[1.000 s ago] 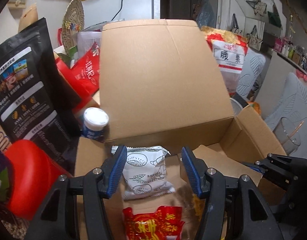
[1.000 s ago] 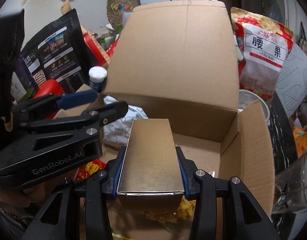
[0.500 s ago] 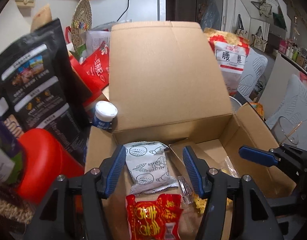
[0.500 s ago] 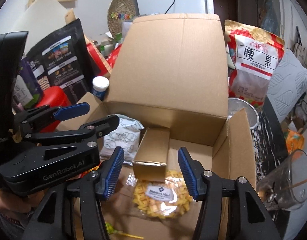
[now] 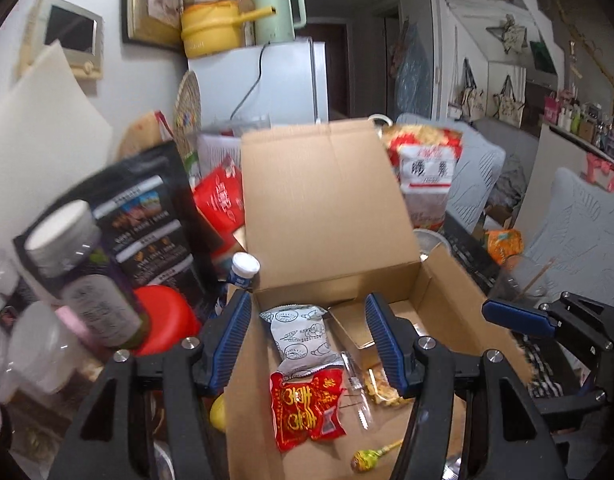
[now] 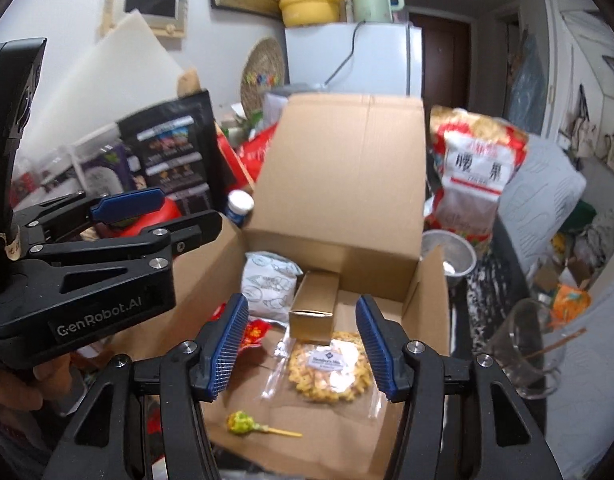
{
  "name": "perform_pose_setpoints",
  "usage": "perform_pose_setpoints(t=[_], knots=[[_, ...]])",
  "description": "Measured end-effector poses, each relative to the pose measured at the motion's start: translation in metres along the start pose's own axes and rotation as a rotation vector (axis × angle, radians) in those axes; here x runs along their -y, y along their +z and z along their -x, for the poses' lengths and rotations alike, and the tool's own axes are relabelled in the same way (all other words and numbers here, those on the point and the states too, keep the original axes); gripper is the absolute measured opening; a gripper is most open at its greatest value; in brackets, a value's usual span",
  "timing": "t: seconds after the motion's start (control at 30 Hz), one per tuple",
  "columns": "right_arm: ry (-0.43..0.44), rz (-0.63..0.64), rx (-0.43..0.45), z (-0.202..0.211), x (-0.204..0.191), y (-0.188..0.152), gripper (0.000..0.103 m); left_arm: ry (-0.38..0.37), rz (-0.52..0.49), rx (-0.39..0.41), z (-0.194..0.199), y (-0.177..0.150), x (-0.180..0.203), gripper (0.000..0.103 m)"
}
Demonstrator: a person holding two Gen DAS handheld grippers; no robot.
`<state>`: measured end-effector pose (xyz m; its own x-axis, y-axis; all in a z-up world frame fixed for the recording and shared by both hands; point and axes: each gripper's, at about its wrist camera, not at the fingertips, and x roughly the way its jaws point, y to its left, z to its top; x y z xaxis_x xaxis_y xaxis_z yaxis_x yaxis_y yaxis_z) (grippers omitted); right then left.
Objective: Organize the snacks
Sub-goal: 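Lower the bread bag and gold box into the box and open both tools, then withdraw both tools from the box back over the table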
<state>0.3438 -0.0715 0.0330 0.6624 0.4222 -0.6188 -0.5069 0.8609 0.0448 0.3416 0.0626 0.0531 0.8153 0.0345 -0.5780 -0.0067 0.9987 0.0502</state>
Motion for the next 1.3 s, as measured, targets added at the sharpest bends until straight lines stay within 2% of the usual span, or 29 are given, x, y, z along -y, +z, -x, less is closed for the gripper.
perform_pose_setpoints(t=[0.4, 0.47, 0.5, 0.53, 0.63, 0.77, 0.87, 1.2, 1.3], knots=[[-0.021, 0.037, 0.083, 0.081, -0.028, -0.019, 0.059, -0.032, 0.005, 0.079, 0.087, -0.02, 0.006, 0.059], [-0.023, 0.045, 0.094, 0.092, -0.033, -0.024, 0.061, -0.035, 0.002, 0.086, 0.1, -0.027, 0.007, 0.068], [-0.025, 0.048, 0.099, 0.096, -0.035, -0.026, 0.062, -0.04, 0.001, 0.092, 0.104, -0.029, 0.007, 0.079], [-0.027, 0.051, 0.103, 0.101, -0.038, -0.03, 0.062, -0.047, 0.001, 0.102, 0.11, -0.033, 0.007, 0.083], [-0.027, 0.056, 0.106, 0.111, -0.046, -0.042, 0.068, -0.056, -0.01, 0.12, 0.124, -0.044, 0.008, 0.083], [-0.027, 0.039, 0.095, 0.117, -0.052, -0.055, 0.069, -0.084, -0.023, 0.101, 0.135, -0.058, 0.007, 0.084], [-0.016, 0.024, 0.097, 0.123, -0.057, -0.067, 0.073, -0.094, -0.028, 0.091, 0.142, -0.07, 0.006, 0.084], [-0.026, 0.021, 0.079, 0.122, -0.08, -0.108, 0.075, -0.133, -0.034, 0.02, 0.147, -0.118, 0.0, 0.084], [-0.038, 0.017, 0.074, 0.118, -0.086, -0.122, 0.075, -0.119, -0.032, 0.009, 0.147, -0.132, -0.004, 0.084]])
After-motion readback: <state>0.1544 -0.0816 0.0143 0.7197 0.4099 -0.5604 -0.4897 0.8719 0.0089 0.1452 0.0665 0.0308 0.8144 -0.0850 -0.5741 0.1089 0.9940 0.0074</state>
